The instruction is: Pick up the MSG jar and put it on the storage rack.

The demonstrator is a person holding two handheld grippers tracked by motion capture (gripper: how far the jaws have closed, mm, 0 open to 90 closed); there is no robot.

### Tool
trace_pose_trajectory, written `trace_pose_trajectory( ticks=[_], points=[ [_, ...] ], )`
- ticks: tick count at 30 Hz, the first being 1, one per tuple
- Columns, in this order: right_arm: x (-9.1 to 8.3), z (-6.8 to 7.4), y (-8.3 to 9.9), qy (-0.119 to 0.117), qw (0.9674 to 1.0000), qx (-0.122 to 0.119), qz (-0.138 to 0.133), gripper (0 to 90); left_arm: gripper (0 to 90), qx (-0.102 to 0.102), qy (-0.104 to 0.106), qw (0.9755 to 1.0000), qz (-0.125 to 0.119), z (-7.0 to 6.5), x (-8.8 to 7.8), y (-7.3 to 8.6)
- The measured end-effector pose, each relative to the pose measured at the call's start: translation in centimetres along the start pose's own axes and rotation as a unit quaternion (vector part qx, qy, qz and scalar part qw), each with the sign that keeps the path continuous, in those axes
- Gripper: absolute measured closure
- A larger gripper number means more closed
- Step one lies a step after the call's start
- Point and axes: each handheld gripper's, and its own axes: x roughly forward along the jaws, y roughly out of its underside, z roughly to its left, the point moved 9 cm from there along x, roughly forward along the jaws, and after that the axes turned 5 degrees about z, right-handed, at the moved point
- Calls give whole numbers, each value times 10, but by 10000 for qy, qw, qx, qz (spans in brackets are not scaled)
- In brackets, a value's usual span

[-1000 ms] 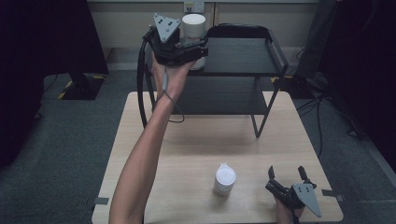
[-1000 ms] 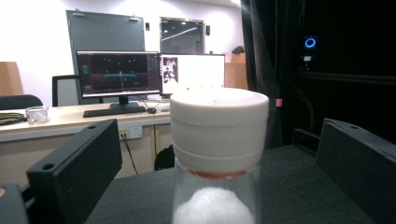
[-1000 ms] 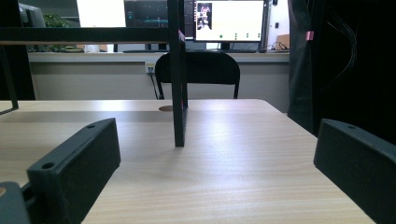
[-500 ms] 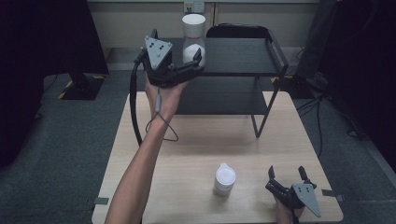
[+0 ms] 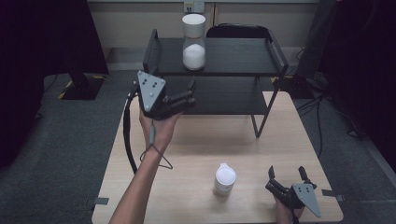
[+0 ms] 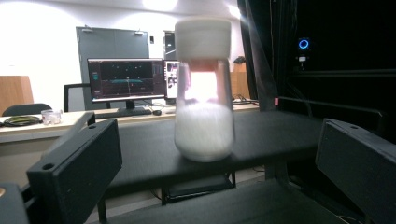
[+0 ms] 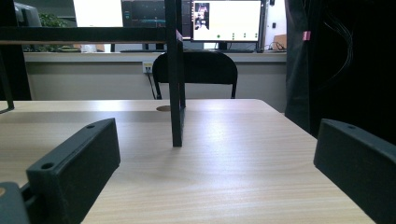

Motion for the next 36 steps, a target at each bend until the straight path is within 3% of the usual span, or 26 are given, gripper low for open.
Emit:
trace_pose_trajectory(
  ticks=[8, 11, 13, 14, 17, 20, 25, 29, 36],
  points=[
    [0, 0, 0, -14, 10000, -2, -2, 0, 0, 14, -231, 9997, -76, -7, -22, 39],
    [0, 0, 0, -14, 10000, -1, -2, 0, 0, -88, -321, 9994, -102, -9, -31, 54],
    [0, 0, 0, -13, 10000, -3, -3, 0, 0, -299, -180, 9993, -153, -8, -40, 70],
    [0, 0, 0, -13, 10000, -3, -2, 0, 0, -345, -213, 9991, -129, -10, -44, 77],
    [0, 0, 0, -14, 10000, -2, -2, 0, 0, -139, -319, 9994, -54, -19, -53, 102],
    [0, 0, 0, -22, 10000, -5, -3, 0, 0, -189, -416, 9990, -24, -24, -62, 126],
    [0, 0, 0, -20, 10000, -5, -4, 0, 0, -457, -615, 9969, 204, -21, -75, 164],
    [0, 0, 0, -18, 10000, -7, -4, 0, 0, -725, -729, 9944, 231, -14, -86, 191],
    [0, 0, 0, 9, 10000, -7, -4, 0, 0, -604, -1023, 9919, 447, -14, -98, 222]
  ],
)
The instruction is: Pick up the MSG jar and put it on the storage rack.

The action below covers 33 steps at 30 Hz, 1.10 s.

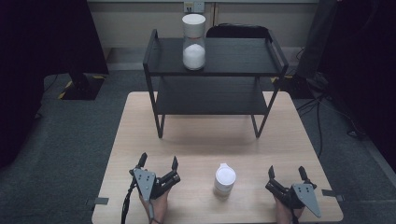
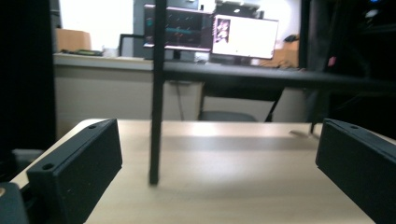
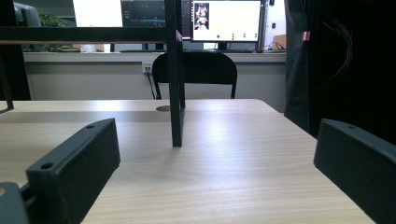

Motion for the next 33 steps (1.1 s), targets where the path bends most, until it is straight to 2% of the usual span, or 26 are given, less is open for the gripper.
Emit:
trace_pose_trajectory(
  ticks=[3, 5, 7, 11, 22, 24, 28, 33],
  points=[
    [0, 0, 0, -2, 10000, -4, -2, 0, 0, 40, -253, 9997, 28, 3, -1, 6],
    [0, 0, 0, 3, 10000, -2, -2, 0, 0, -56, -338, 9994, 59, 7, -1, 10],
    [0, 0, 0, 22, 10000, 0, -1, 0, 0, -68, -472, 9988, 67, 10, 0, 15],
    [0, 0, 0, 27, 10000, 3, 0, 0, 0, -9, -497, 9987, 131, 12, 1, 21],
    [0, 0, 0, 26, 10000, 0, -1, 0, 0, -53, -514, 9985, 171, 16, -1, 32],
    [0, 1, 0, 27, 10000, 1, -1, 0, 0, -7, -538, 9984, 160, 15, 0, 32],
    [0, 1, 0, 34, 10000, -3, -2, 0, 0, 213, -644, 9975, 180, 10, 1, 33],
    [0, 1, 0, 76, 10000, 7, 2, 0, 0, 345, -757, 9965, 128, 7, 1, 34]
  ],
)
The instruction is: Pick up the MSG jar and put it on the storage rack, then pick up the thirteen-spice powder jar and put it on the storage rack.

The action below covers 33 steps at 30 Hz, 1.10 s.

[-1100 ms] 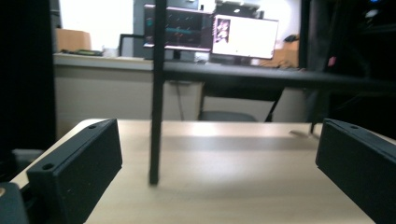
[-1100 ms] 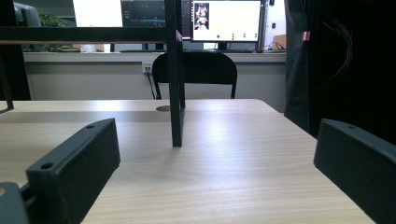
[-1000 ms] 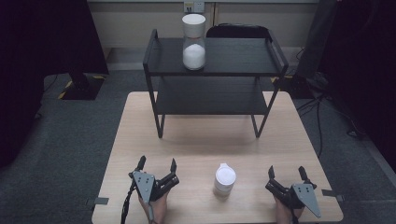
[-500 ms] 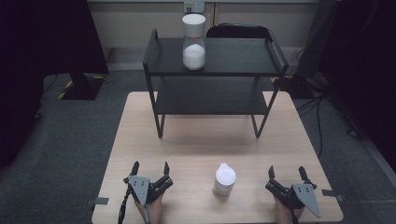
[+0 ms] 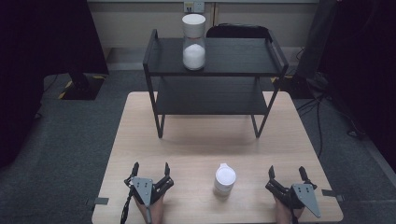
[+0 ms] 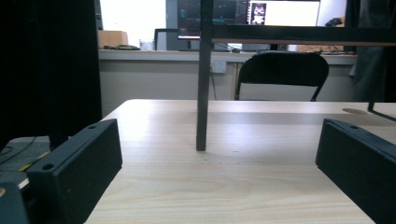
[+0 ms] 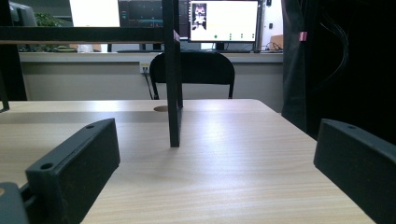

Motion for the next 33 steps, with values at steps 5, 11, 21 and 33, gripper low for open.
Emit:
trace_pose_trajectory(
  ticks=[5, 11, 21, 33],
  points=[
    [0, 1, 0, 37, 10000, -10, -3, 0, 0, -25, 72, 10000, -28, 1, 0, 0],
    [-1, 1, 0, 71, 10000, -12, -8, 0, 0, -12, 68, 10000, -16, 1, 0, 0],
    [-1, 1, 0, 84, 10000, -3, -5, 0, 0, -9, 28, 10000, -13, 0, 0, 0],
    [-1, 2, 0, 107, 9999, 4, -5, 0, 0, -8, 29, 10000, -14, 0, 0, 0]
  ],
)
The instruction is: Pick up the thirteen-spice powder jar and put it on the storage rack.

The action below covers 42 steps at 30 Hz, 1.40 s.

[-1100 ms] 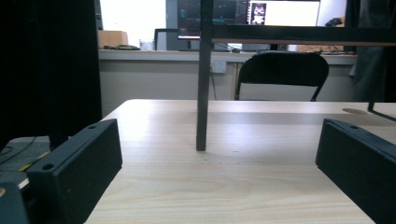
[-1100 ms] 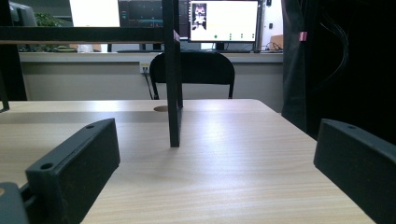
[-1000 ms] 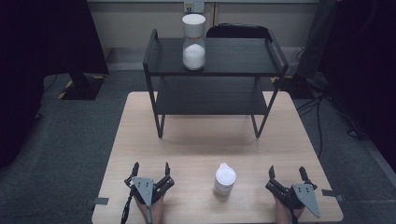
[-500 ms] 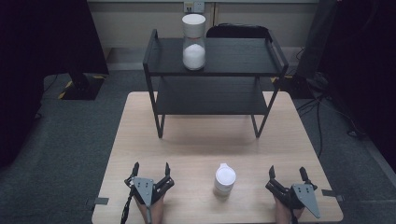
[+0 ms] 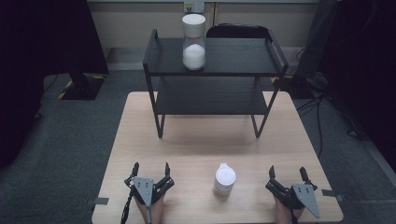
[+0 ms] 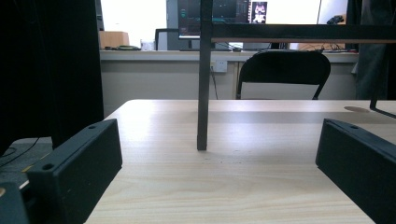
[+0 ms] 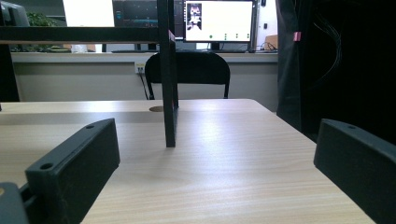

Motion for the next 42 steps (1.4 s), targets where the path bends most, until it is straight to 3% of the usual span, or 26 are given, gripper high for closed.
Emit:
trace_pose_trajectory(
  ticks=[14, 29, 35, 38, 42],
  points=[
    [0, -1, 0, -42, 10000, -8, 0, 0, 0, -4, -11, 10000, -1, 0, 0, 0],
    [-3, 1, -3, -100, 9998, -167, -46, 0, 0, -2, -11, 10000, 1, 0, 0, 0],
    [-5, 1, -14, -353, 9994, -37, 47, 0, 0, -1, -5, 10000, 1, 0, 0, 0],
    [-8, 4, -22, -455, 9989, -96, -57, 0, 0, -2, -5, 10000, 0, 0, 0, 0],
    [-10, 10, -38, -791, 9968, -43, -82, 0, 0, -2, -5, 10000, 2, 0, 0, 0]
  ],
)
